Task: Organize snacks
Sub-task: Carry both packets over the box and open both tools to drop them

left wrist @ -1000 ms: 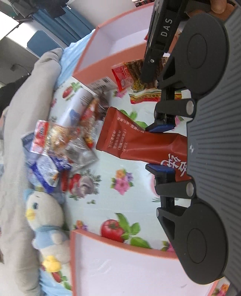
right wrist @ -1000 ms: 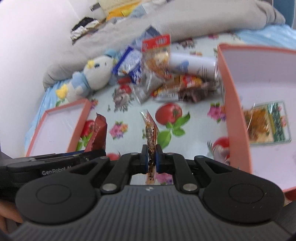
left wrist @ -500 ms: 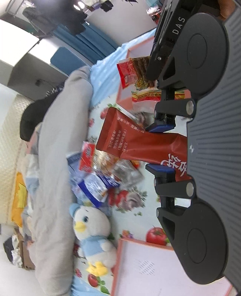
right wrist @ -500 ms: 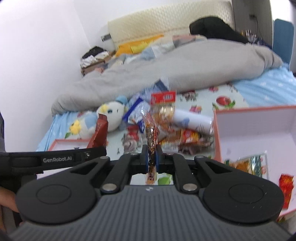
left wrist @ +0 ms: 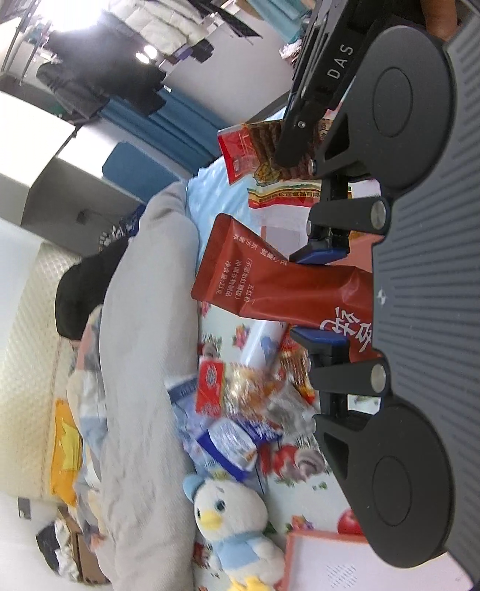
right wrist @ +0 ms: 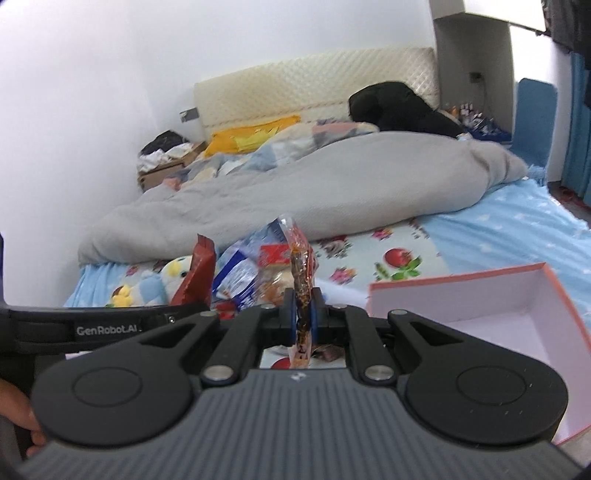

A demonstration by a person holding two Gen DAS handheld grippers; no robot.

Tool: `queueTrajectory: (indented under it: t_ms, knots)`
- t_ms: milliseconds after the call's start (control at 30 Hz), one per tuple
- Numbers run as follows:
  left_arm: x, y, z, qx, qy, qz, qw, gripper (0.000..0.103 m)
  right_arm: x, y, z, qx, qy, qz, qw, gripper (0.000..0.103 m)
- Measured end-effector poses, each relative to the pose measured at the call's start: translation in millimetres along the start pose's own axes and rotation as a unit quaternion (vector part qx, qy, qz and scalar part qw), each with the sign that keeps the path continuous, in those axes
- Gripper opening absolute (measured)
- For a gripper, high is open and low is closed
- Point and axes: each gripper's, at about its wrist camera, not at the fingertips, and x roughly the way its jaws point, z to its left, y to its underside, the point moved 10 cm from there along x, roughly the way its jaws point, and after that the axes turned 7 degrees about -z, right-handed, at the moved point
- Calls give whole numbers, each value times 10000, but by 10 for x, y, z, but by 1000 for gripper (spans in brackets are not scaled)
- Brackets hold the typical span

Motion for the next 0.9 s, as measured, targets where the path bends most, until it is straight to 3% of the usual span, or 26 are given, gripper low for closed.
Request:
queueTrajectory:
  t_ms: [367,900]
  knots:
    - [535,124,-648,154,490,443,9977,41,-30,91,-686,235,563,104,9981,11]
    - [1744,654,-1075,472,570,1437,9868,41,425,749,-1562,799,954,993,9872,11]
